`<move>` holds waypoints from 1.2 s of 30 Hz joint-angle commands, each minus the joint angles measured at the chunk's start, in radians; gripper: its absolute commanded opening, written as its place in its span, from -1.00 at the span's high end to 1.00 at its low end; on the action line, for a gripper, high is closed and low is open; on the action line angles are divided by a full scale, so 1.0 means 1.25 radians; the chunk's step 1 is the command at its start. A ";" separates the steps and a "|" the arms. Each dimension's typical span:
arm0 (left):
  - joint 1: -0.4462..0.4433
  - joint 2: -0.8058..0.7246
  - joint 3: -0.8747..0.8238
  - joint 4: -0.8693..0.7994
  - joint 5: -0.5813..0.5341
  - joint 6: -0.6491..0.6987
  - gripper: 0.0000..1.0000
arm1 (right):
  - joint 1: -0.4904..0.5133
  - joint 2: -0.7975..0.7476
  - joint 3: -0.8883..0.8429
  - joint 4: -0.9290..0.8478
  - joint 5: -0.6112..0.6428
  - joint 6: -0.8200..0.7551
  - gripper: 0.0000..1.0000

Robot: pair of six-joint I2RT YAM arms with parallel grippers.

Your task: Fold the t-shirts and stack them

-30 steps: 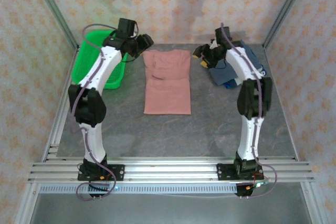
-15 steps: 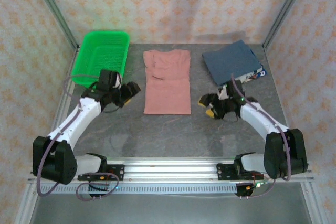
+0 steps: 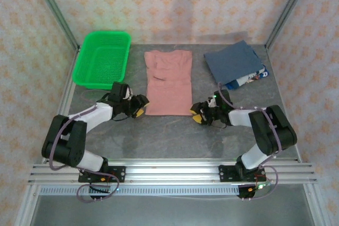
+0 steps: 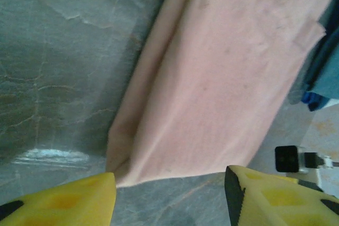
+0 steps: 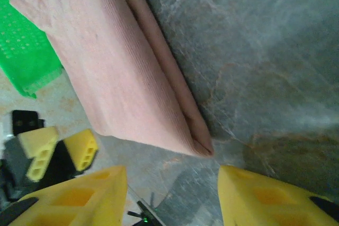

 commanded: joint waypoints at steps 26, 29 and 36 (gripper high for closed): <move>-0.047 0.102 0.106 -0.115 -0.032 0.068 0.94 | 0.014 0.076 0.113 -0.045 0.045 -0.017 1.00; -0.047 0.054 0.102 -0.179 -0.061 0.091 1.00 | 0.015 0.007 0.102 -0.123 0.056 -0.035 1.00; -0.067 -0.074 0.032 -0.220 -0.107 0.058 1.00 | 0.016 -0.191 0.053 -0.366 0.080 -0.079 1.00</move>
